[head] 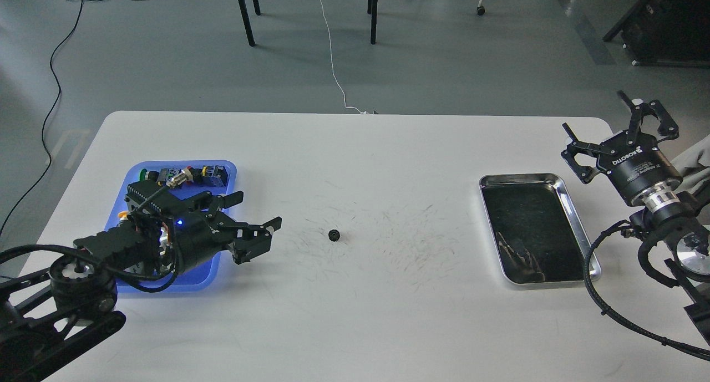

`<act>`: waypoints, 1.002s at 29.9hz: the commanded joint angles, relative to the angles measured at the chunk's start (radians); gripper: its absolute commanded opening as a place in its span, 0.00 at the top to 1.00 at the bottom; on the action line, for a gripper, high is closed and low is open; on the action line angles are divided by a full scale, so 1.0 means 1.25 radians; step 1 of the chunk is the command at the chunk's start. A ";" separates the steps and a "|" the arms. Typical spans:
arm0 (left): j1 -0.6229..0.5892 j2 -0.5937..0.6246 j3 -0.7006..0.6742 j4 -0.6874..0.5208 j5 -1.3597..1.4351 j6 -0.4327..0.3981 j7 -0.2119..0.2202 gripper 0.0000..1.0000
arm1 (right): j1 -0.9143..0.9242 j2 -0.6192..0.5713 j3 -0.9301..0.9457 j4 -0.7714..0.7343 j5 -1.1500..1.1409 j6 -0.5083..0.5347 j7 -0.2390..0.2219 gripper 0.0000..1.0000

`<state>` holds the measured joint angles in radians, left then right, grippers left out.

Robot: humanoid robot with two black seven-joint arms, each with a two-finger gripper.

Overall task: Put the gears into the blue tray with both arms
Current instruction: 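Reach the left gripper to the black gear on the table and grasp it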

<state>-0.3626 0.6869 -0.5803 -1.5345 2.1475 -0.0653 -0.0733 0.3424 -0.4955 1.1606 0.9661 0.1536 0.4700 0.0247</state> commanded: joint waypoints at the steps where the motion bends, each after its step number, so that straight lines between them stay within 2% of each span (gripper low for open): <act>1: -0.004 -0.063 0.033 0.043 0.027 0.015 0.001 0.02 | 0.000 0.000 -0.003 0.000 0.000 0.000 0.000 0.06; 11: -0.011 -0.208 0.064 0.178 0.027 0.057 0.002 0.04 | 0.005 -0.001 -0.003 0.000 0.000 0.000 0.000 0.06; 26: -0.024 -0.309 0.067 0.281 0.027 0.058 0.001 0.06 | 0.001 0.000 0.000 -0.002 0.000 -0.005 0.001 0.06; 30: -0.034 -0.325 0.069 0.305 0.027 0.058 0.002 0.11 | 0.002 0.001 0.003 -0.002 0.000 -0.005 0.001 0.06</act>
<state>-0.3977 0.2952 -0.4956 -1.1732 2.1816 0.0077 -0.0719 0.3439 -0.4958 1.1623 0.9633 0.1534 0.4639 0.0261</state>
